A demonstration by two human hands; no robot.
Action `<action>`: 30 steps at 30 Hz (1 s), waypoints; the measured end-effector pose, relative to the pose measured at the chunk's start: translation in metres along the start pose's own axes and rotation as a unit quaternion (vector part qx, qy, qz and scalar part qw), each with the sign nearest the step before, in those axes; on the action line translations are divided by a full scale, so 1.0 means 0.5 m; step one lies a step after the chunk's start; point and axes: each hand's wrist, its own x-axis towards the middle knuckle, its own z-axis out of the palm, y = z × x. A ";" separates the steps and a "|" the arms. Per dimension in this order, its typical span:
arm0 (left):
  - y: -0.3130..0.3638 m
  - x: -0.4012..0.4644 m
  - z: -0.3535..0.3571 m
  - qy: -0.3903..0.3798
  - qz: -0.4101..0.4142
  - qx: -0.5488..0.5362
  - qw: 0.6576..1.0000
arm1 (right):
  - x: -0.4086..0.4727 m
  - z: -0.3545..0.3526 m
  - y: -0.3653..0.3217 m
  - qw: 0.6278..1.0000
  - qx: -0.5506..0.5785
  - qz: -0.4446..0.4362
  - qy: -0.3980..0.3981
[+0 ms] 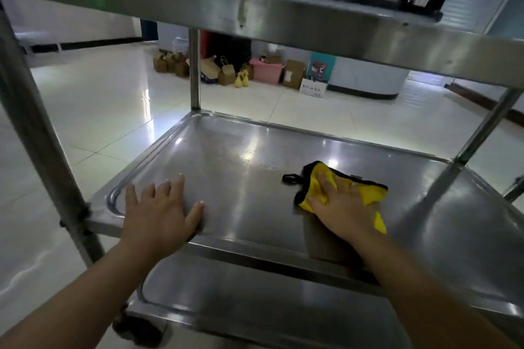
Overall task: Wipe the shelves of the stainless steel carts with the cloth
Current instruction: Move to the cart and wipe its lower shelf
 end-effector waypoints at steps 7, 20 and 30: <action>-0.011 0.009 0.024 0.028 0.005 -0.024 0.999 | 0.107 0.025 -0.308 0.989 0.016 -0.126 -0.076; 0.021 -0.021 -0.005 0.035 -0.069 -0.130 0.989 | 0.066 0.002 -0.274 0.975 0.014 -0.205 -0.085; 0.020 -0.014 -0.011 0.035 -0.134 -0.099 0.985 | 0.123 0.042 -0.461 0.967 -0.030 -0.237 -0.089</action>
